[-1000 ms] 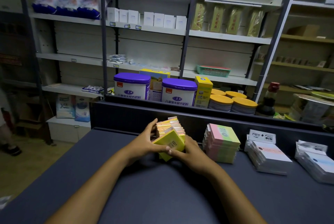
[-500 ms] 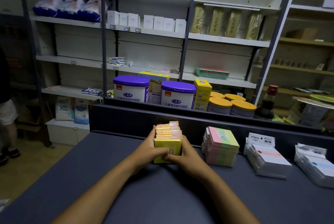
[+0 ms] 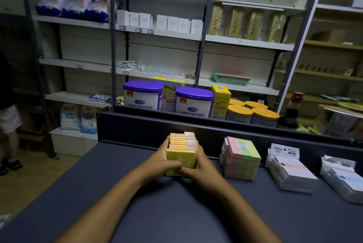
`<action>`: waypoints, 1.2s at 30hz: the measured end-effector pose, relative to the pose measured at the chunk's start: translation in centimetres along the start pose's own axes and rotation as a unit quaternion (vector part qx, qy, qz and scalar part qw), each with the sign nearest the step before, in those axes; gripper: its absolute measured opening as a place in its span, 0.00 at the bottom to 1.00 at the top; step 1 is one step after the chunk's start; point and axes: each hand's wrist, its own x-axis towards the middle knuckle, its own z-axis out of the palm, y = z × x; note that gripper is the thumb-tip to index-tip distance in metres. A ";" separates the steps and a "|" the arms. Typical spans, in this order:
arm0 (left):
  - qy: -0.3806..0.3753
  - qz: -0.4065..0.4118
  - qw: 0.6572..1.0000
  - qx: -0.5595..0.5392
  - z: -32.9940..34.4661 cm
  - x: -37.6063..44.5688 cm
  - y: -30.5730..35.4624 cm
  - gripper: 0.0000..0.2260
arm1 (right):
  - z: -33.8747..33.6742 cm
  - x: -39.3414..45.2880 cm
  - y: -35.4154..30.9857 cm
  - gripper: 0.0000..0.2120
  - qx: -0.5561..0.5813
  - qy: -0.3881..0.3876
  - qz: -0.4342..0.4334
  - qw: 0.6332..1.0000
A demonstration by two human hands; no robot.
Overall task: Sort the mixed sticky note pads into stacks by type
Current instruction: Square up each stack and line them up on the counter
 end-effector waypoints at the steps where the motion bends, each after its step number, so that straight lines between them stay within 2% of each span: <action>1: 0.002 0.002 1.000 0.006 0.1 -0.1 0.1 0.47 | 0.0 -0.1 -0.1 0.33 0.003 -0.005 -0.004 1.000; 6: 0.028 0.032 0.998 0.047 0.6 -0.1 0.3 0.49 | 0.2 0.0 0.2 0.36 -0.020 0.002 -0.016 1.000; 13: 0.011 0.035 0.995 0.089 0.3 0.4 -0.6 0.42 | 0.4 -0.1 0.4 0.32 -0.014 0.000 -0.030 0.999; 22: -0.009 0.077 0.993 0.089 -0.3 0.5 -1.5 0.32 | 0.3 0.0 0.7 0.32 -0.009 0.017 -0.046 0.999; 26: 0.022 0.107 0.992 0.067 -0.4 0.7 -1.4 0.31 | 0.0 0.2 0.2 0.33 0.008 0.047 -0.056 0.997; 30: -0.016 0.101 0.992 0.076 -0.2 0.5 -1.7 0.29 | 0.2 -0.1 0.4 0.31 -0.018 0.018 -0.052 0.998; 36: 0.012 0.112 0.993 0.044 -0.4 0.5 -1.5 0.29 | -0.1 0.1 0.2 0.33 0.004 0.044 -0.049 0.998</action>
